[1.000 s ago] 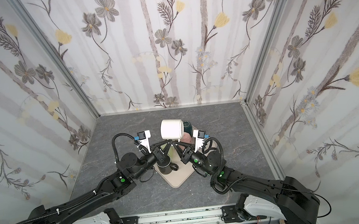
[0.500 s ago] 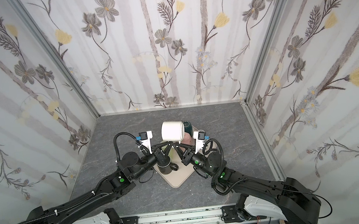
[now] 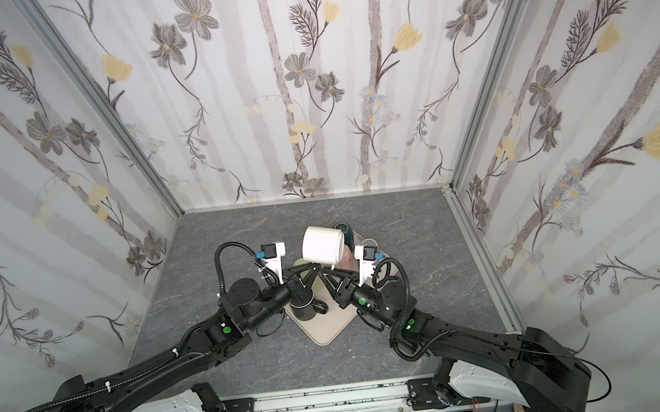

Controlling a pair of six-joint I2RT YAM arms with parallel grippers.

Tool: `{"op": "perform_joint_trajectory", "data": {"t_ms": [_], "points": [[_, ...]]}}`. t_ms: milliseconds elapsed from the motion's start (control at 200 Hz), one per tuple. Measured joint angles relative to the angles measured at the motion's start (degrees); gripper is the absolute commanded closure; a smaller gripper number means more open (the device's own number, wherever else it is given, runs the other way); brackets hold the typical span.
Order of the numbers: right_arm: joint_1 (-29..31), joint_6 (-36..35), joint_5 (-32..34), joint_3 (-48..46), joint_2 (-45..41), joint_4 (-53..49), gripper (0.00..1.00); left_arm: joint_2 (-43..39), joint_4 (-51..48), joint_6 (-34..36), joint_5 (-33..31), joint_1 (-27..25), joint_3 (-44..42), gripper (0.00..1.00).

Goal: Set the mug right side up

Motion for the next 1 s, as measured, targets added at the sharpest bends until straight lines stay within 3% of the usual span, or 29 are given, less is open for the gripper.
{"op": "perform_joint_trajectory", "data": {"t_ms": [450,999], "points": [[-0.5,0.0,0.7,-2.1,-4.1,-4.0,0.52,2.4,-4.5,2.4,0.1,-0.1,2.1,1.00],[-0.9,-2.6,9.7,-3.3,-11.5,-16.6,0.45,3.4,-16.4,2.5,-3.0,2.7,5.2,1.00]]}}
